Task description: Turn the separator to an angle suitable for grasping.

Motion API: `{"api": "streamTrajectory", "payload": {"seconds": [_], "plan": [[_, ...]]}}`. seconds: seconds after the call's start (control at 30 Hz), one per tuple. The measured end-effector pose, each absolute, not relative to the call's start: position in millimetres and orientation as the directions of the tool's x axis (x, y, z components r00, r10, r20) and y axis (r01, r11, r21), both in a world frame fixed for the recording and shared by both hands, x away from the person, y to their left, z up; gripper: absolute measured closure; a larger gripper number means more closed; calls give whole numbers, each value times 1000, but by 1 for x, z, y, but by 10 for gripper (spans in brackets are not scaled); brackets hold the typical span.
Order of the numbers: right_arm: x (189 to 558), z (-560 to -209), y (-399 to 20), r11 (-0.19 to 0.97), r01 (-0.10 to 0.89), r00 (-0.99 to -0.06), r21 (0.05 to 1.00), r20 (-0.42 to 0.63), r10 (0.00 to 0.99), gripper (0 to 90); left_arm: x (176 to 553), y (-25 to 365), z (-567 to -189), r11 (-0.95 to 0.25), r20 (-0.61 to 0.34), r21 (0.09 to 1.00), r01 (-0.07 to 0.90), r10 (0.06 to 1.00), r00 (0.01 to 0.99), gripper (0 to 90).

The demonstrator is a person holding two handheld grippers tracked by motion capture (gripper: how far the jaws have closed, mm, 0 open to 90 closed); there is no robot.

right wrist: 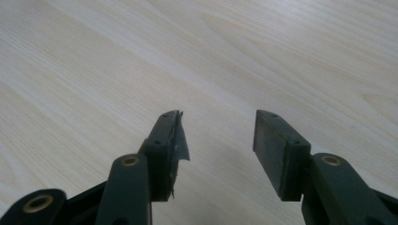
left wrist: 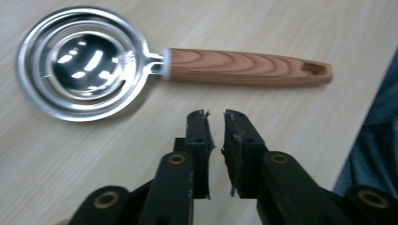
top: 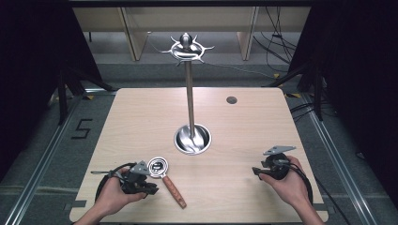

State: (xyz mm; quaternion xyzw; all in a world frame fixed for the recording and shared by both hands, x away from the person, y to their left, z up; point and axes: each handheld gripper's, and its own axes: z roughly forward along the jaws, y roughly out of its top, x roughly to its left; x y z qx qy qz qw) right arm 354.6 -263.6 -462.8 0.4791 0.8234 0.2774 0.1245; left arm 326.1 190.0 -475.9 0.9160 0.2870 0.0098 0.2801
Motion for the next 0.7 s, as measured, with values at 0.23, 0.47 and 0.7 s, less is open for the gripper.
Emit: {"api": "streamTrajectory", "payload": {"seconds": [0.23,0.47,0.7], "plan": [[355,-461,-267,383,705,-505,597,43,862,522,310,148,-476,-788,-111,456,414,411,905,894],[355,-461,-265,368,724,-492,584,62,868,519,320,135,-481,-842,-112,372,391,378,919,894],[355,-460,-264,387,703,-507,597,39,861,511,327,118,-485,-857,-119,340,387,369,922,895]]}}
